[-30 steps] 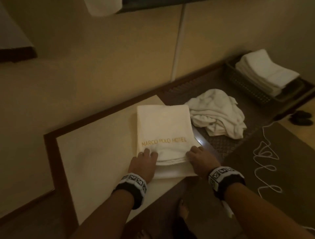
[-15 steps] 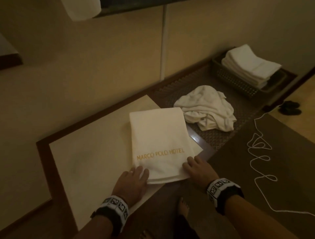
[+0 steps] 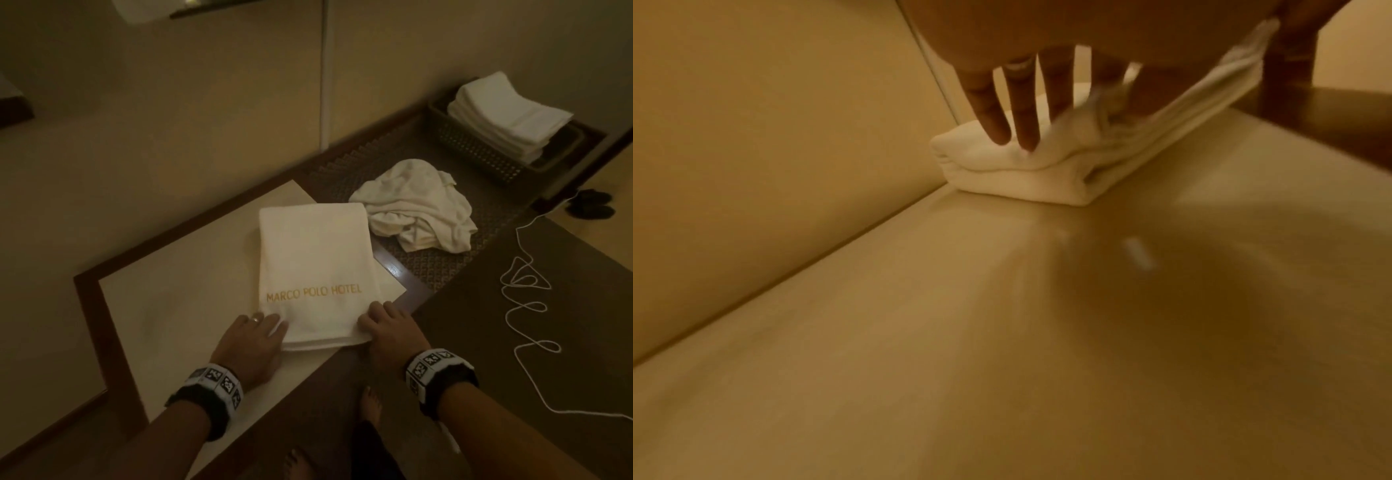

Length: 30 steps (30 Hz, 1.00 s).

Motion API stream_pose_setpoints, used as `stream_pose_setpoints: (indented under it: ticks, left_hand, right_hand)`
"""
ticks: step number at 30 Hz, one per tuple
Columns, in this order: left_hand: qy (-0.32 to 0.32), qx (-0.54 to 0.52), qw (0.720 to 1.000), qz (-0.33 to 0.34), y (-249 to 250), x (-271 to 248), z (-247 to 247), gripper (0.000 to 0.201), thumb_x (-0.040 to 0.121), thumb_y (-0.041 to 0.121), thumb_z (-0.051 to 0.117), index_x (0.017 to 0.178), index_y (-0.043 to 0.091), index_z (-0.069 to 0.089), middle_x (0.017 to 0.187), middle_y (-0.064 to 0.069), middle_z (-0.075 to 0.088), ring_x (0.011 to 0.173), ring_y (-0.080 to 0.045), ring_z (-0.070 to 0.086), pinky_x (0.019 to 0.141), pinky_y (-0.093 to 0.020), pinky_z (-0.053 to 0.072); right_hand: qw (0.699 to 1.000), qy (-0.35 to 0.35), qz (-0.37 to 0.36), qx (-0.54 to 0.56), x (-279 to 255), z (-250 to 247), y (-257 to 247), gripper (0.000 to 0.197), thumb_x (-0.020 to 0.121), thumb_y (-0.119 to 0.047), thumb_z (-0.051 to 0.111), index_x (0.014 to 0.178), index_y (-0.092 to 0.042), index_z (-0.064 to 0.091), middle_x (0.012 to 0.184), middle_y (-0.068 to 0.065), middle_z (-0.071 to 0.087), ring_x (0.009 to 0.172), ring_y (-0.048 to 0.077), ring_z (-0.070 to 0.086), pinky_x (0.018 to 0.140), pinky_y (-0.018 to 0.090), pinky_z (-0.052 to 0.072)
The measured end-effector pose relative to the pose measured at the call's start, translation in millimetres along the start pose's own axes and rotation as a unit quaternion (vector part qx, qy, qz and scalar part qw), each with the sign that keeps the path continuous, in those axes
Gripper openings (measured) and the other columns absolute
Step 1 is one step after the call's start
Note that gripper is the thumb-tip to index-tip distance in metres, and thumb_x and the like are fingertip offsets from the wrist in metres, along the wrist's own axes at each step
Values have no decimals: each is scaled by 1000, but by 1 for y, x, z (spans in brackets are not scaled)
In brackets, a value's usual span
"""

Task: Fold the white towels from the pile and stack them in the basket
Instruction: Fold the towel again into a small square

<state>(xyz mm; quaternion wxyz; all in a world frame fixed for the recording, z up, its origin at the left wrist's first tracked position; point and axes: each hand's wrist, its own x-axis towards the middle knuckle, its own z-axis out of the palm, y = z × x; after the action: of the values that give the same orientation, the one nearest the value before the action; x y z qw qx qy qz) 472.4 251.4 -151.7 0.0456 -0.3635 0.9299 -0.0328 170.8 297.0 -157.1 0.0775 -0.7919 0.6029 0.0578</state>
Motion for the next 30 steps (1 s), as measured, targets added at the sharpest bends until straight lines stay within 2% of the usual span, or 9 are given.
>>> stream_pose_setpoints:
  ticks: [3,5,8,11,17,20,24,28,30]
  left_hand:
    - [-23,-73,993,-94,6,10,-13,53,79,53,37,92,16,73,99,-4,67,79,-27,63,68,-35,50]
    - [-54,-117,970,-204,0,21,-17,63,85,64,19,88,22,65,98,2,59,82,-20,59,70,-31,46]
    - [-78,-228,907,-345,-12,40,-16,52,89,73,30,90,26,52,103,1,55,87,-20,58,77,-33,48]
    - [-83,-290,857,-418,-17,58,-13,56,83,77,43,104,25,50,109,-2,61,93,-25,61,81,-36,50]
    - [-55,-336,810,-477,-9,78,-12,72,80,69,60,127,15,51,121,-10,63,107,-32,62,83,-36,50]
    - [-36,-428,750,-503,-7,79,-9,74,79,61,69,132,13,51,126,-11,61,111,-31,61,83,-30,47]
    - [-21,-519,691,-503,-4,76,-1,73,79,60,69,133,12,55,128,-9,62,110,-31,61,95,-38,50]
    - [36,-546,699,-460,10,80,-21,53,93,46,60,129,9,53,126,-9,60,106,-27,58,92,-35,47]
    - [60,-537,722,-432,18,88,-37,60,91,55,54,129,9,52,125,-10,58,108,-28,58,95,-40,48]
  right_hand:
    - [993,-12,19,114,3,-12,6,42,80,-50,31,96,-20,55,98,-3,47,86,16,41,75,33,37]
    - [974,3,72,213,13,-24,9,45,91,-51,32,85,-15,59,89,-2,50,81,15,45,74,32,38]
    - [948,37,192,253,35,-30,14,32,95,-45,49,101,-15,59,104,2,55,94,19,55,83,34,46]
    - [924,11,262,278,51,-26,13,47,90,-48,57,123,-16,48,126,5,49,113,24,53,96,40,46]
    - [873,23,323,364,68,-15,1,66,82,-49,69,128,-15,36,125,12,53,113,32,55,94,40,46]
    - [830,25,358,427,68,-16,1,81,80,-43,75,138,-10,30,132,12,53,121,32,53,96,36,43]
    - [792,-19,370,485,64,-13,0,70,76,-42,79,129,-4,53,126,10,61,111,29,60,90,32,49]
    - [808,14,358,468,53,-29,-4,62,84,-42,71,130,-6,51,129,9,56,118,28,55,89,30,43]
    - [816,58,346,460,46,-47,3,58,86,-41,68,131,-10,50,128,6,57,119,26,55,93,29,43]
